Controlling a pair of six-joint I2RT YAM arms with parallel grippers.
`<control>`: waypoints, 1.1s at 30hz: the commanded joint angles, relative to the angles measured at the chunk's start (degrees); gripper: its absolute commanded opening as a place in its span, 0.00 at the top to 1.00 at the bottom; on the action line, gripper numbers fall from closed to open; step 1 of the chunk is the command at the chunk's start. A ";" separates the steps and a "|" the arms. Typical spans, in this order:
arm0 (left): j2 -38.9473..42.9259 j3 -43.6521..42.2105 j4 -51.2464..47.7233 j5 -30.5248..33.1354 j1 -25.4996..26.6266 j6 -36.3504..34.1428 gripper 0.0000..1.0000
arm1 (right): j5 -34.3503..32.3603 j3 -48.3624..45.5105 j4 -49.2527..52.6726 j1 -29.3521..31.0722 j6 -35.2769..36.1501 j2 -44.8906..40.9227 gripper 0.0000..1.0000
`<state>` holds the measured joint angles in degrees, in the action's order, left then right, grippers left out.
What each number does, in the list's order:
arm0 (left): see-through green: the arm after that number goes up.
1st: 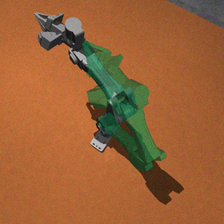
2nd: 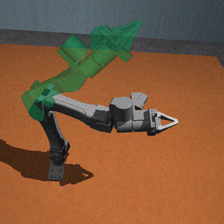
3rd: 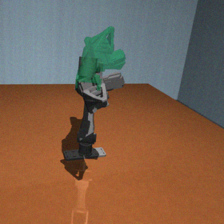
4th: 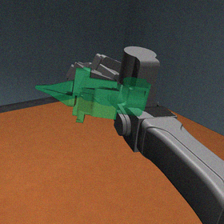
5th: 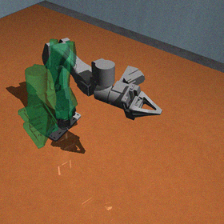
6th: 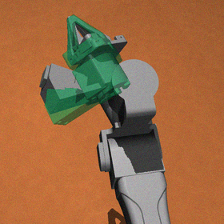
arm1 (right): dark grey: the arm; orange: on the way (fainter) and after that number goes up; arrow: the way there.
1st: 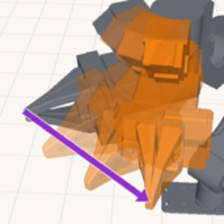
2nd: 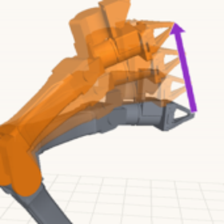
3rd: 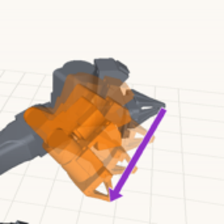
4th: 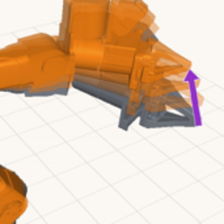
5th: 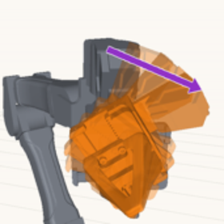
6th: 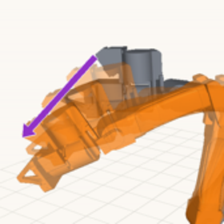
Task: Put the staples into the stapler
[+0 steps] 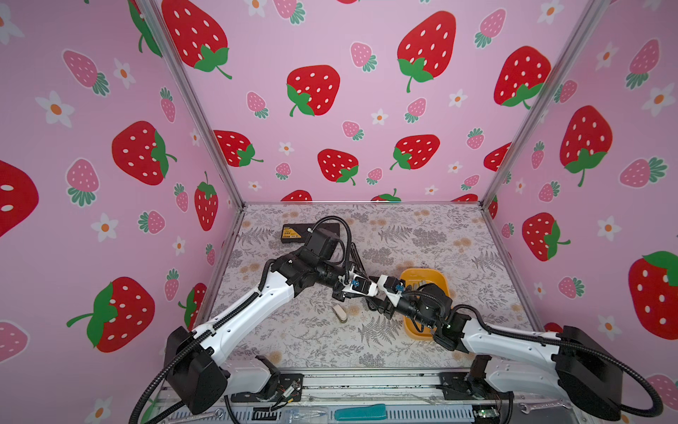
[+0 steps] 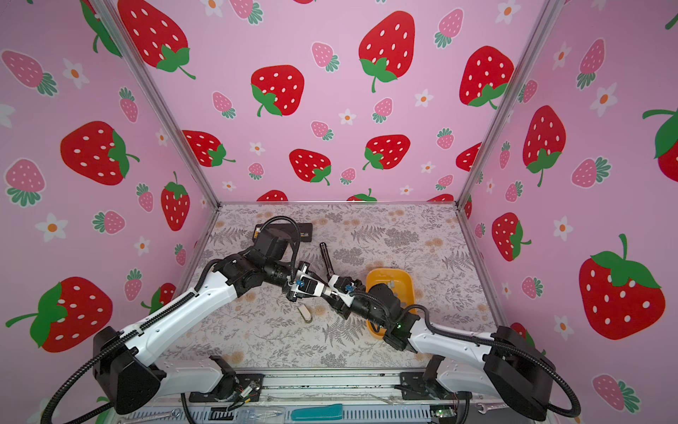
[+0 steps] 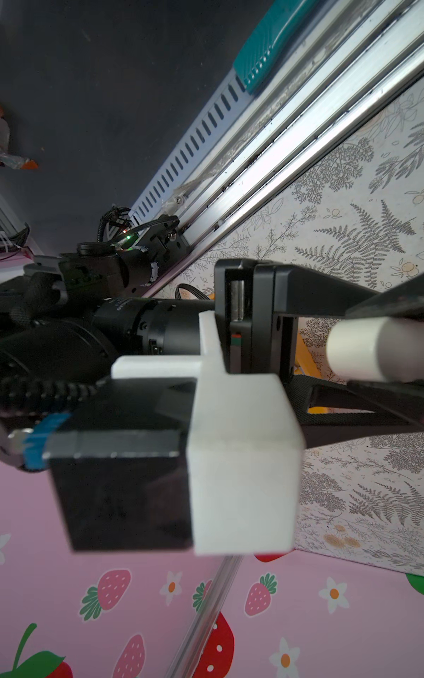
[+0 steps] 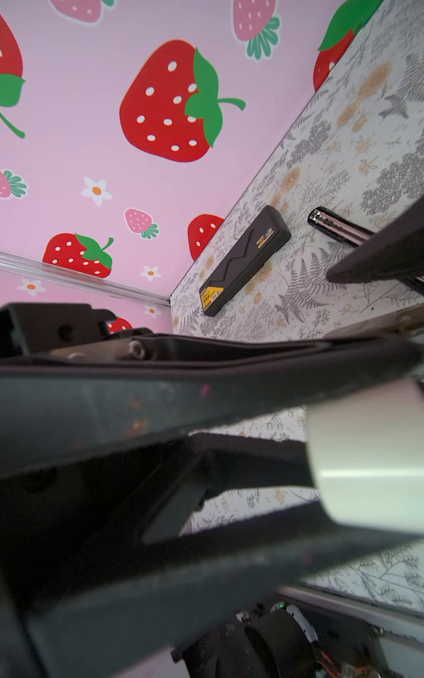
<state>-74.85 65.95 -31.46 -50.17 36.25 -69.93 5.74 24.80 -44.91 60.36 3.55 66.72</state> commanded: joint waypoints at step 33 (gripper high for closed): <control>12.03 -17.51 43.45 21.46 -15.15 16.63 0.24 | -13.44 21.54 27.35 0.61 -23.66 13.87 1.00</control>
<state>-64.29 49.89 3.03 -33.74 22.68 -56.64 -8.49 44.45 -25.08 60.95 -15.79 77.47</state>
